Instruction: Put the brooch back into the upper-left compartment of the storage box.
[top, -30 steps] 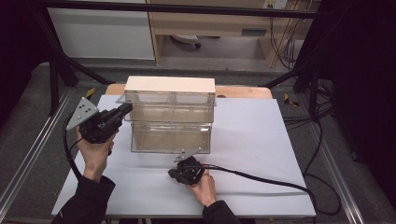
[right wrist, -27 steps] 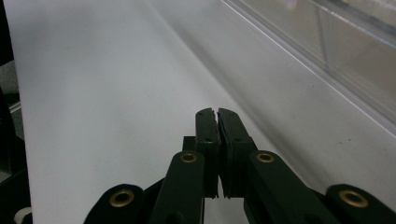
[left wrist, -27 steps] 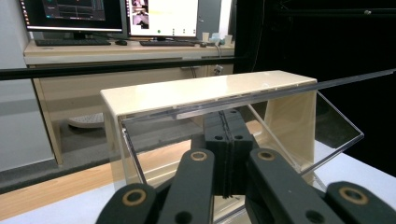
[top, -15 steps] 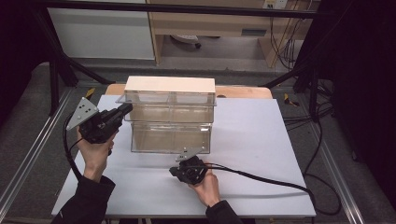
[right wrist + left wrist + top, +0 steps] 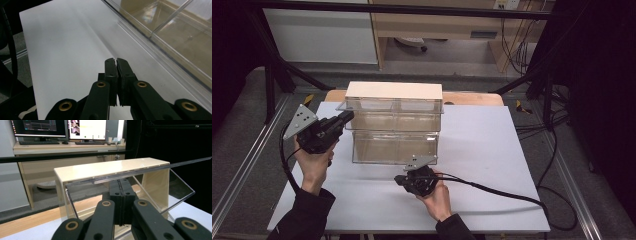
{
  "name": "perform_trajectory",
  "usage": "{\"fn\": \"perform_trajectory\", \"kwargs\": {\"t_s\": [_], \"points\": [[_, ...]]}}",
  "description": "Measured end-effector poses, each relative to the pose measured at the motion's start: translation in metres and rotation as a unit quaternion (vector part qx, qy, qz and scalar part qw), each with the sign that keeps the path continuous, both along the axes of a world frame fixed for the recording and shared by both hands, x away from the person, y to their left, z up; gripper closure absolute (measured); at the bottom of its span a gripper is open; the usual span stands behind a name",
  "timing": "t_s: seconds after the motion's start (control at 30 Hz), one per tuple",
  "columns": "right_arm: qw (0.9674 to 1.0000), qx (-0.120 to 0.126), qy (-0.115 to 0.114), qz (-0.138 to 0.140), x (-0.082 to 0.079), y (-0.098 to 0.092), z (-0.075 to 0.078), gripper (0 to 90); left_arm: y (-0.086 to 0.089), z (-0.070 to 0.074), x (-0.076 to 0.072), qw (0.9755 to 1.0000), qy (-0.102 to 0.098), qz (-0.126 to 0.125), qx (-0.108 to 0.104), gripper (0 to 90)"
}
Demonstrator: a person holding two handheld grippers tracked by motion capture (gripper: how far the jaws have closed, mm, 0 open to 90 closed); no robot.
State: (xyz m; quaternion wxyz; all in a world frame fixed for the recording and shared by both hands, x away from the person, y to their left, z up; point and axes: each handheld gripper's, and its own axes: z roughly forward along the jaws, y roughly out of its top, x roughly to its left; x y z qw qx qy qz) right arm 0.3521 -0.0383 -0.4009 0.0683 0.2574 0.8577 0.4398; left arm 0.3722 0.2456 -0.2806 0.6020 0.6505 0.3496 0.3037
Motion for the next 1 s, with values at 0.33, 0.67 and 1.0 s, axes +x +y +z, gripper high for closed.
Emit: {"fn": "perform_trajectory", "kwargs": {"t_s": [0.33, 0.67, 1.0], "points": [[0.9997, 0.012, -0.018, -0.005, -0.003, -0.007, 0.015, 88.0, 0.0, 0.0, 0.0, 1.0, 0.0, 0.0, 0.001, 89.6], [0.9993, 0.023, -0.03, -0.005, -0.005, -0.01, 0.027, 88.0, 0.0, 0.0, 0.0, 1.0, -0.001, 0.0, 0.001, 89.6], [0.9982, 0.037, -0.046, -0.007, -0.006, -0.01, 0.04, 88.0, 0.0, 0.0, 0.0, 1.0, -0.001, 0.0, 0.0, 89.6]]}}
